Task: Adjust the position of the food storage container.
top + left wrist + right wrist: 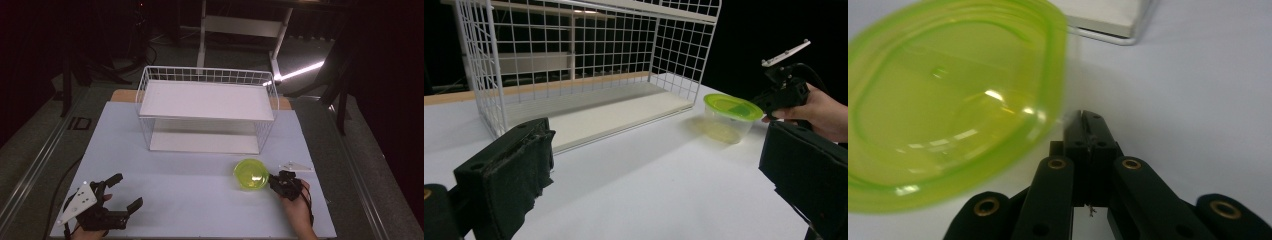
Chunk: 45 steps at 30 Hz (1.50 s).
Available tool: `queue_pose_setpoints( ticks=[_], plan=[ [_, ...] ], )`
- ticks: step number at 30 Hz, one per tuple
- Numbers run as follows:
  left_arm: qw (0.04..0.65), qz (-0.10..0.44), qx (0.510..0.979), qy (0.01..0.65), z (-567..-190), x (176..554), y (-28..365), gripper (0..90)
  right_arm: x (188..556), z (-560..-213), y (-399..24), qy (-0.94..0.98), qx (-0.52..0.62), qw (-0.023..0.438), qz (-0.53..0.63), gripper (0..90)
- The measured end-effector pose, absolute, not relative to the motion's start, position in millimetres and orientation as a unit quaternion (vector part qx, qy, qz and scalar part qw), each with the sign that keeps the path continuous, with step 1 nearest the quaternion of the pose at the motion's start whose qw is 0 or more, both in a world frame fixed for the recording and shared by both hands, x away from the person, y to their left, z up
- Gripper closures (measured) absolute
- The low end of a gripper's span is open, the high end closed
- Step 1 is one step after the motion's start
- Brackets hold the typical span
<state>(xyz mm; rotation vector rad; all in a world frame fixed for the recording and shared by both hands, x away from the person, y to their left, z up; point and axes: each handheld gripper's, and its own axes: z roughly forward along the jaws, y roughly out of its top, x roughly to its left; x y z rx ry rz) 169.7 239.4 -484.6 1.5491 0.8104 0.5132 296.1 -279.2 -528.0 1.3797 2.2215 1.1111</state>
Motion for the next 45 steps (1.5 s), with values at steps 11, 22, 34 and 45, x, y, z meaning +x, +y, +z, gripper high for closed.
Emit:
queue_pose_setpoints(
  ticks=[11, 22, 34, 45],
  plan=[
    [0.611, 0.223, 0.676, 0.346, -484, 169, 237, 1.7, 286, -524, -253, 0.789, 0.45, 0.123, 0.4, 90.0],
    [0.611, 0.222, 0.677, 0.344, -484, 169, 237, 1.7, 284, -529, -213, 0.808, 0.419, 0.098, 0.402, 90.0],
    [0.611, 0.223, 0.678, 0.342, -484, 168, 236, 1.7, 295, -528, -186, 0.81, 0.41, 0.091, 0.409, 90.0],
    [0.611, 0.221, 0.679, 0.341, -484, 168, 236, 1.7, 298, -533, -165, 0.819, 0.399, 0.077, 0.406, 90.0]
  ],
)
